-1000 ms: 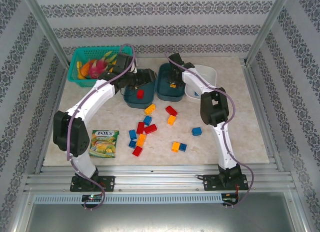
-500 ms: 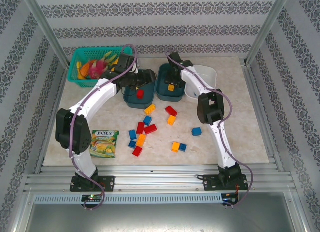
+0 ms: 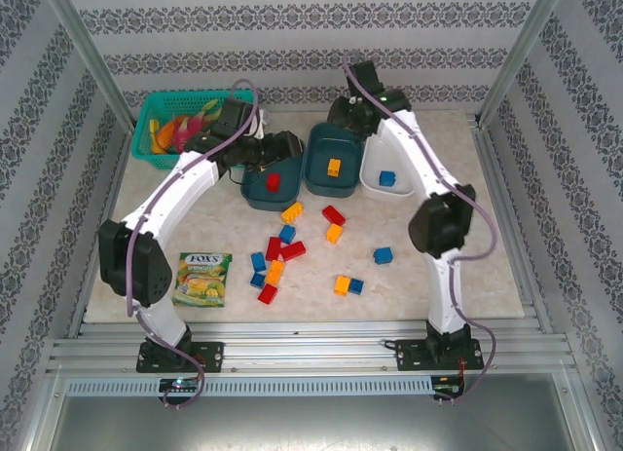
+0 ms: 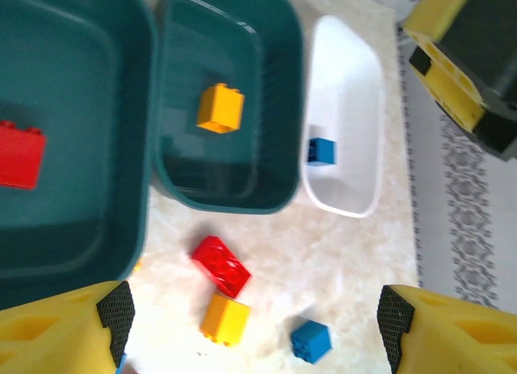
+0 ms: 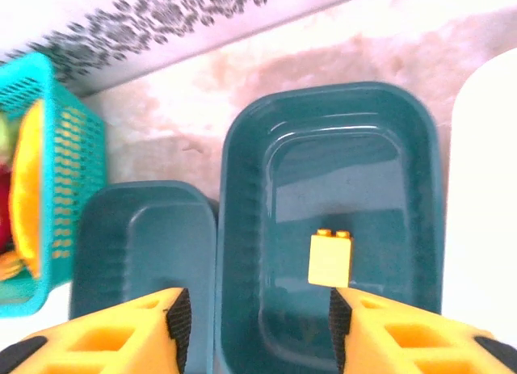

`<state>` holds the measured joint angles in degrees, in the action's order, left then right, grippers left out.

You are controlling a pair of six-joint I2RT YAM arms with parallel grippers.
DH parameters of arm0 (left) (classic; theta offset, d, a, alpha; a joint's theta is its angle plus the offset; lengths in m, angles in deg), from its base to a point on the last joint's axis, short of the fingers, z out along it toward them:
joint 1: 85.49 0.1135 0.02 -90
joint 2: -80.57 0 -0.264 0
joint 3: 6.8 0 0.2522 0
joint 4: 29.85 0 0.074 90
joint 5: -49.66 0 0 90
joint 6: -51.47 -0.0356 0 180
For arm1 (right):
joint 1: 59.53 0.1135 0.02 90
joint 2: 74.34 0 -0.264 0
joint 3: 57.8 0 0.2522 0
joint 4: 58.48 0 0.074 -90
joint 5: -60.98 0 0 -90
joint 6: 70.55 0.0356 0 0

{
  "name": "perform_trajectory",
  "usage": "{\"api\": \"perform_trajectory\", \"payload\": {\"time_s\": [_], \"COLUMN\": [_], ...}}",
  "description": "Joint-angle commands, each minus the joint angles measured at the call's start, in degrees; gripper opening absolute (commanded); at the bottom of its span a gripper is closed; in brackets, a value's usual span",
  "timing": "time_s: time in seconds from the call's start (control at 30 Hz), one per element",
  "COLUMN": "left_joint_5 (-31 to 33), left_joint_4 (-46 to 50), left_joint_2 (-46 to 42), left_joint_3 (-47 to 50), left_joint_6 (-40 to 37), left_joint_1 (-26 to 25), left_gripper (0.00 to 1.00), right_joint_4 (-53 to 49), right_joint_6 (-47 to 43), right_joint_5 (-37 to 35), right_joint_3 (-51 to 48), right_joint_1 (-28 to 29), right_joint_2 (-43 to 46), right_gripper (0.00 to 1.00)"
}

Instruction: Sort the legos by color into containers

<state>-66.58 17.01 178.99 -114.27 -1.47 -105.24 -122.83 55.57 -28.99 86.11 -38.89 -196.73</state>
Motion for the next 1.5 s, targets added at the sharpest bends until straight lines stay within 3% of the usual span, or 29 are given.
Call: {"api": "perform_trajectory", "payload": {"time_s": [0.0, 0.17, 0.3, 0.47, 0.63, 0.87, 1.07, 1.23, 1.33, 1.47], "left_joint_5": [-6.81, -10.82, -9.96, -8.31, -7.99, -6.48, -5.74, -5.74, -4.78, -3.29], "left_joint_4": [2.26, 3.18, 0.65, -5.91, -8.61, -12.07, -12.27, -11.83, -11.93, -14.36], "left_joint_2": [-4.35, -8.38, -12.17, -14.99, -13.80, -10.99, -10.55, -10.05, -10.07, -10.54], "left_joint_3": [-0.87, 7.88, 18.08, 28.45, 30.56, 29.93, 28.79, 27.64, 27.25, 24.73], "left_joint_6": [-3.94, -10.69, -13.26, -11.23, -11.32, -10.54, -10.51, -10.61, -9.56, -3.51], "left_joint_1": [0.07, -4.71, -11.01, -15.72, -18.58, -21.07, -21.38, -21.40, -21.39, -19.68], "left_gripper": [0.82, 0.81, 0.81, 0.80, 0.79, 0.77, 0.77, 0.76, 0.76, 0.76], "right_joint_4": [-1.93, 0.68, 2.00, 9.67, 14.45, 20.62, 21.71, 21.49, 19.92, 13.80], "right_joint_6": [4.38, 17.15, 26.97, 36.74, 42.38, 44.39, 46.69, 46.39, 44.50, 35.26], "right_joint_5": [-3.88, -9.05, -5.82, 2.12, 5.19, 6.92, 9.41, 9.07, 7.27, 0.25], "right_joint_3": [-12.30, -44.20, -64.67, -80.59, -84.29, -84.40, -86.27, -85.04, -83.35, -74.04], "right_joint_1": [1.20, 2.49, 2.43, 1.34, 0.64, -1.98, -3.22, -3.20, -3.18, -2.70], "right_joint_2": [10.58, 31.11, 42.64, 47.89, 44.70, 38.86, 35.32, 33.96, 35.00, 37.44], "right_gripper": [0.48, 0.51, 0.62, 0.73, 0.76, 0.72, 0.61, 0.41, 0.28, 0.24]}}
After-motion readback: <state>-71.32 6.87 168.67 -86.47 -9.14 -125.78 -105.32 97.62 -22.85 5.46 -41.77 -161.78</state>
